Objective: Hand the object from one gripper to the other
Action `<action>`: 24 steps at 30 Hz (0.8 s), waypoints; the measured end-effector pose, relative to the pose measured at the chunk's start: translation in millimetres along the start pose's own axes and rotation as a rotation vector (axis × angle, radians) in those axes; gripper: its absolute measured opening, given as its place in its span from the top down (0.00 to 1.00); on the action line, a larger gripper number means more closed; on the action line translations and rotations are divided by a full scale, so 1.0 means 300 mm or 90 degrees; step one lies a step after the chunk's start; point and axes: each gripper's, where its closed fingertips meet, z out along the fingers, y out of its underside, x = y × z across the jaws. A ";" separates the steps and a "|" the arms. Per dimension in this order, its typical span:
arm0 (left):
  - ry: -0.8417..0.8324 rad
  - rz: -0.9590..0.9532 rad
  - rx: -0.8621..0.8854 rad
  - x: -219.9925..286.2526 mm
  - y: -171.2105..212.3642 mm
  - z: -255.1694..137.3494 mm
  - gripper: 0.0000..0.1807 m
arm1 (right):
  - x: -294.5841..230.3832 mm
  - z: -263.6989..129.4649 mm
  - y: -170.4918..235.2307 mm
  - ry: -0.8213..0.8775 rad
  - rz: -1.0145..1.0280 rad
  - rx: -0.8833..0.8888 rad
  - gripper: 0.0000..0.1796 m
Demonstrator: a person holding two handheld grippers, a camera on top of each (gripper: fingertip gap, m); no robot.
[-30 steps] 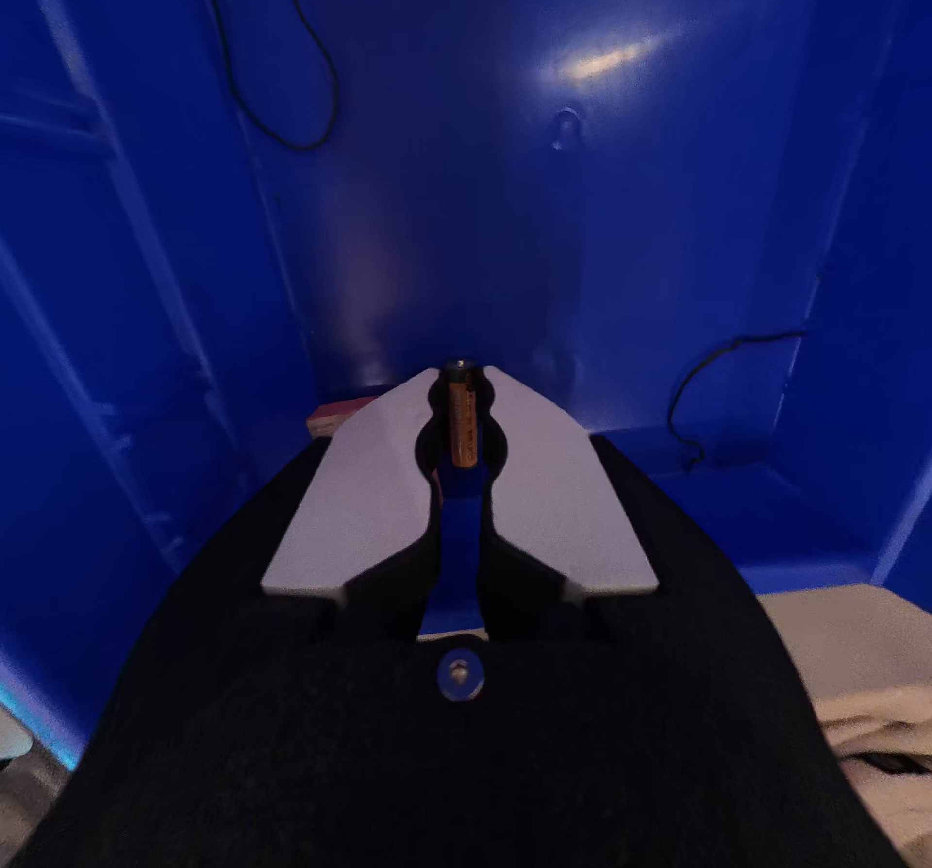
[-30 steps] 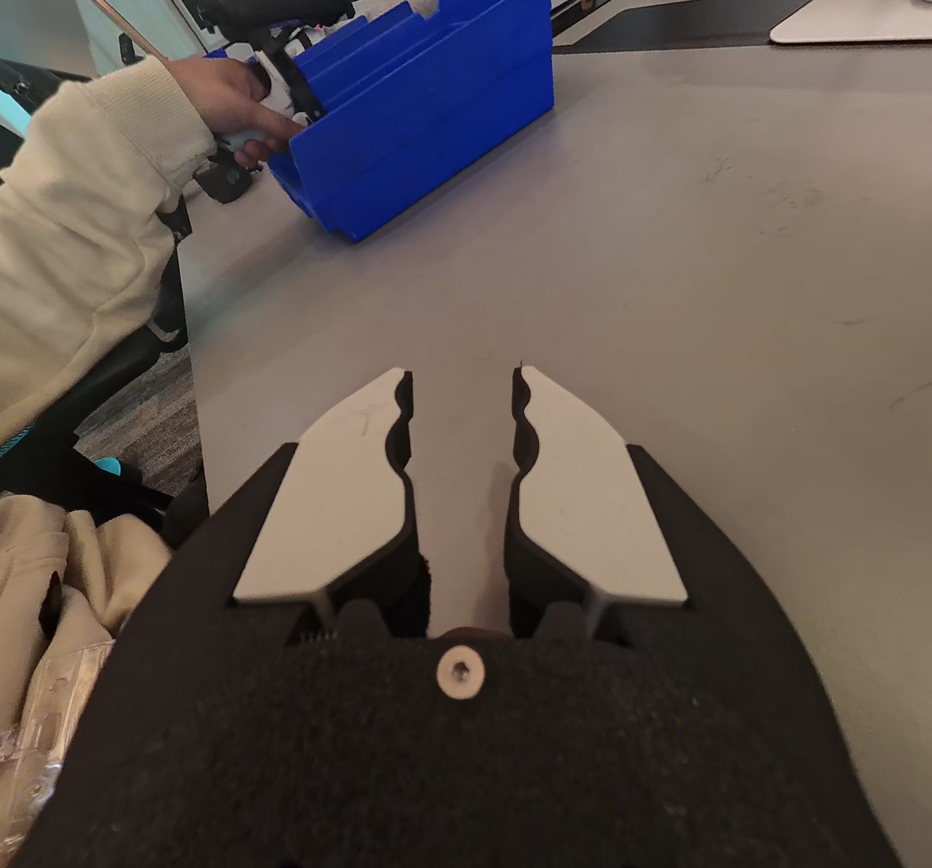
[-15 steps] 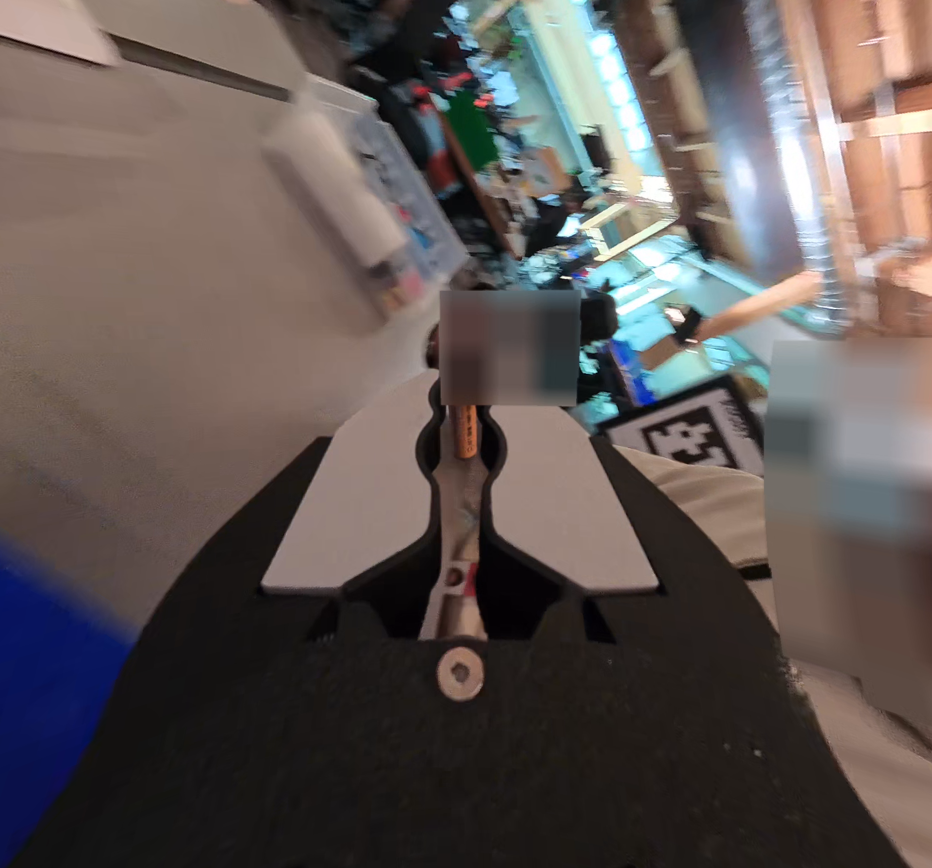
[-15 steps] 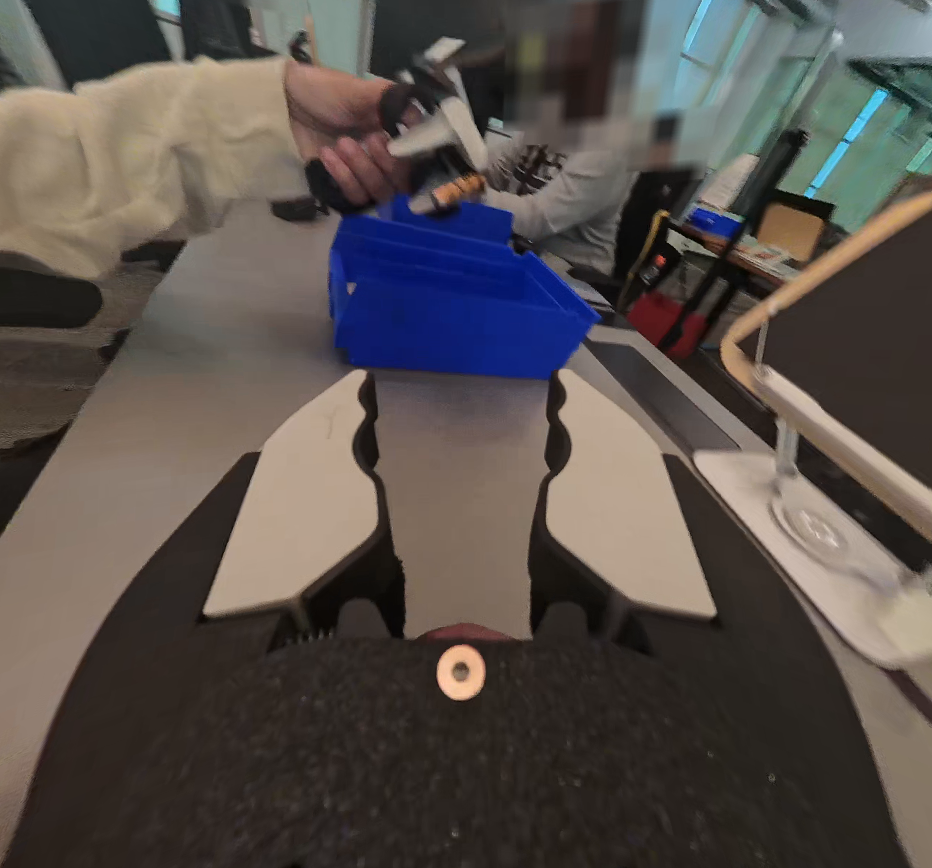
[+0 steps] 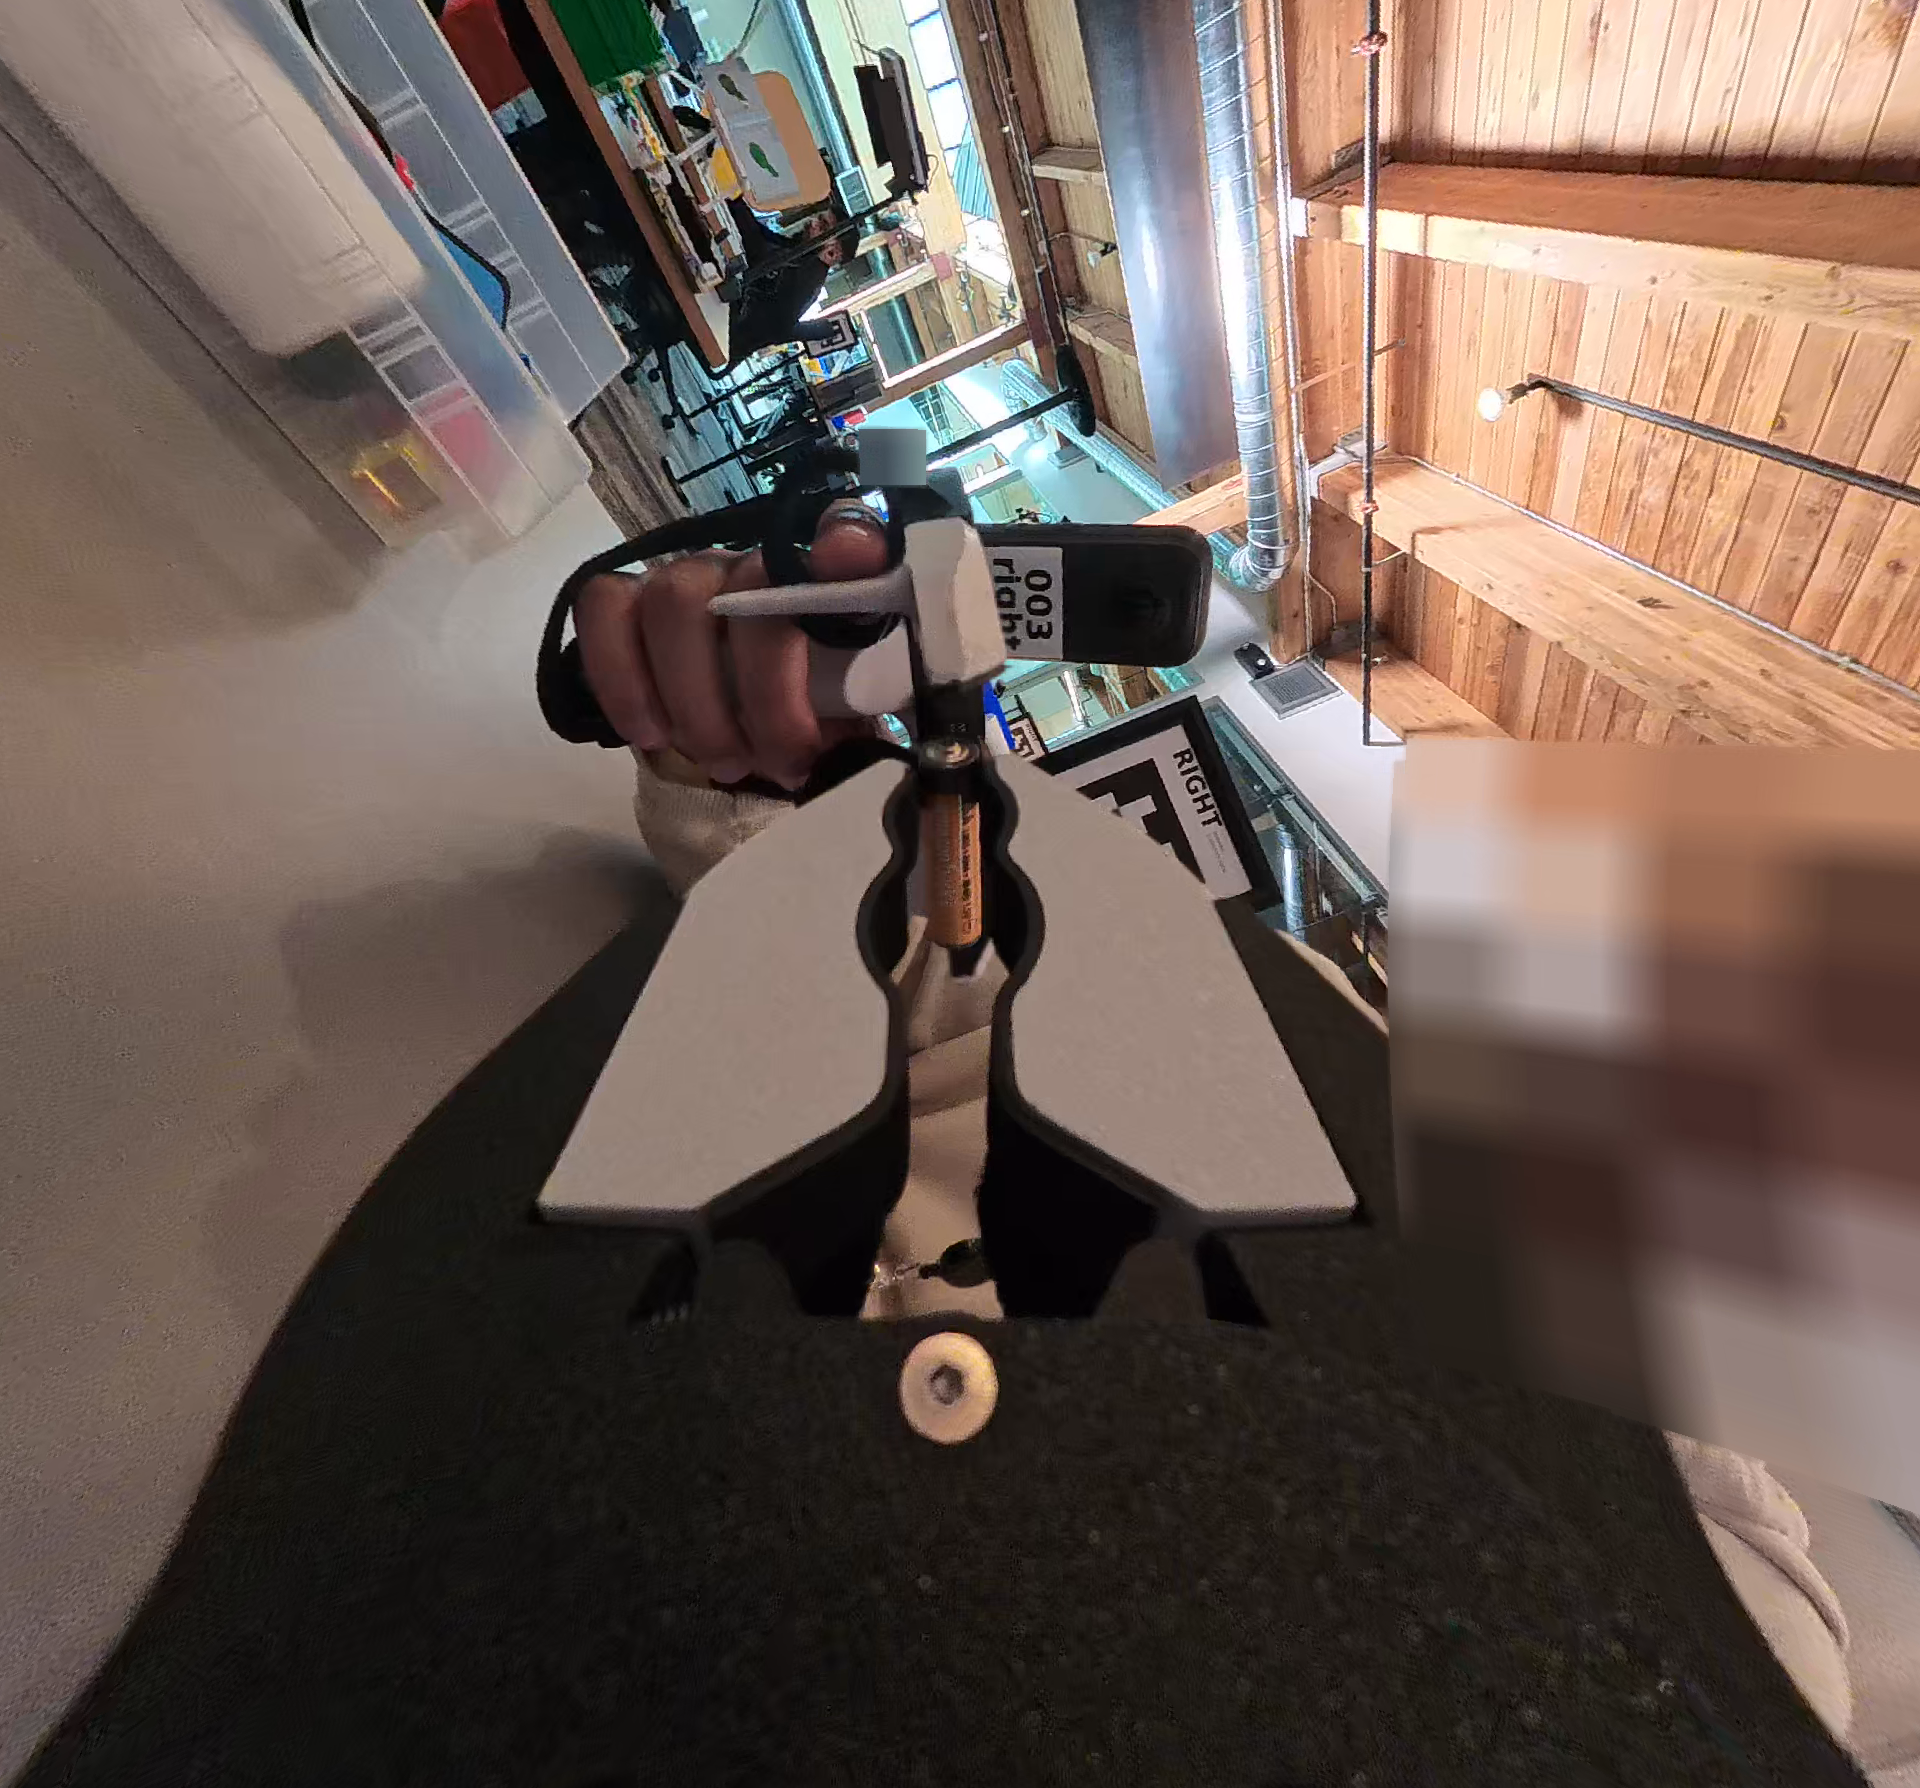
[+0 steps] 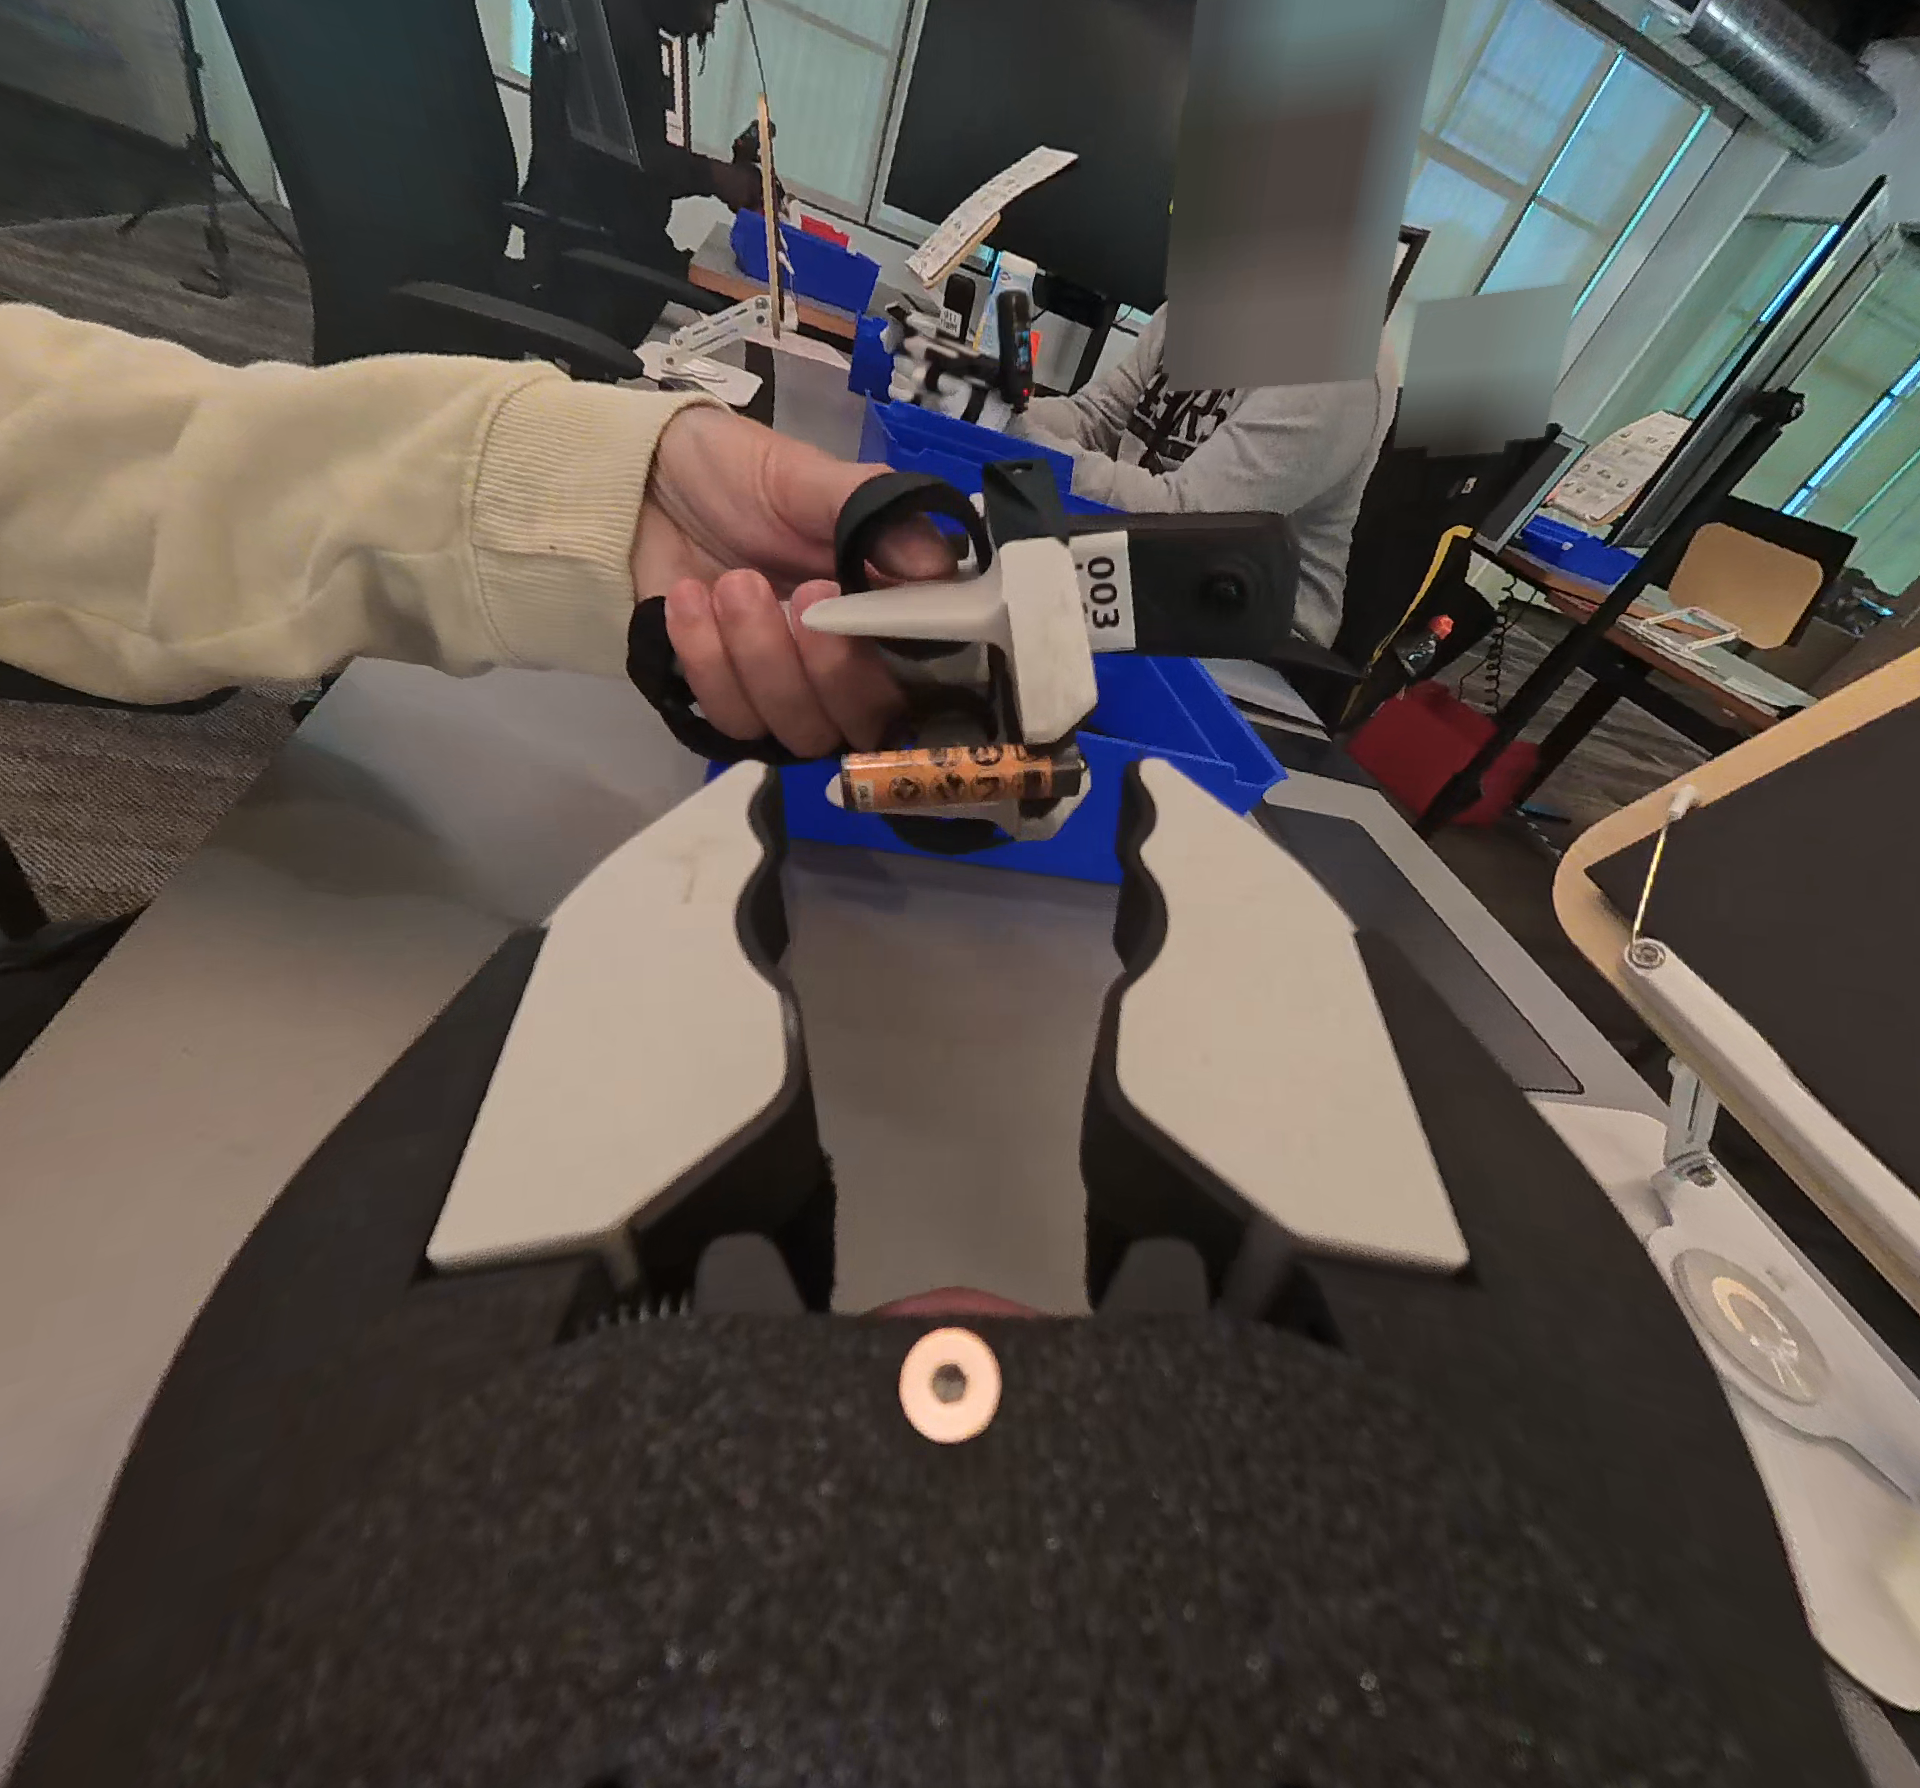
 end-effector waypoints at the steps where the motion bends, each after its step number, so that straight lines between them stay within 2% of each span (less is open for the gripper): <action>1: 0.002 -0.004 0.003 -0.001 -0.002 0.002 0.95 | 0.003 0.001 0.008 0.002 0.000 -0.004 0.66; 4: 0.005 -0.011 0.005 -0.008 -0.003 0.010 0.95 | 0.013 0.003 0.011 0.009 0.001 0.003 0.68; 6: 0.024 -0.021 0.009 0.002 -0.004 0.016 0.95 | 0.010 0.004 0.032 0.005 -0.014 -0.030 0.75; 12: 0.013 -0.015 0.015 0.007 0.001 0.024 0.95 | 0.007 -0.003 0.026 0.023 -0.033 -0.024 0.76; 16: -0.005 0.006 0.026 0.000 -0.006 0.023 0.95 | 0.006 -0.001 0.028 0.016 0.001 -0.018 0.73; 22: -0.014 0.011 0.026 -0.015 0.001 0.036 0.95 | 0.009 -0.002 0.034 0.019 0.006 -0.022 0.74; 24: -0.024 0.016 0.026 -0.022 0.001 0.037 0.91 | 0.010 -0.004 0.043 0.019 0.008 -0.038 0.74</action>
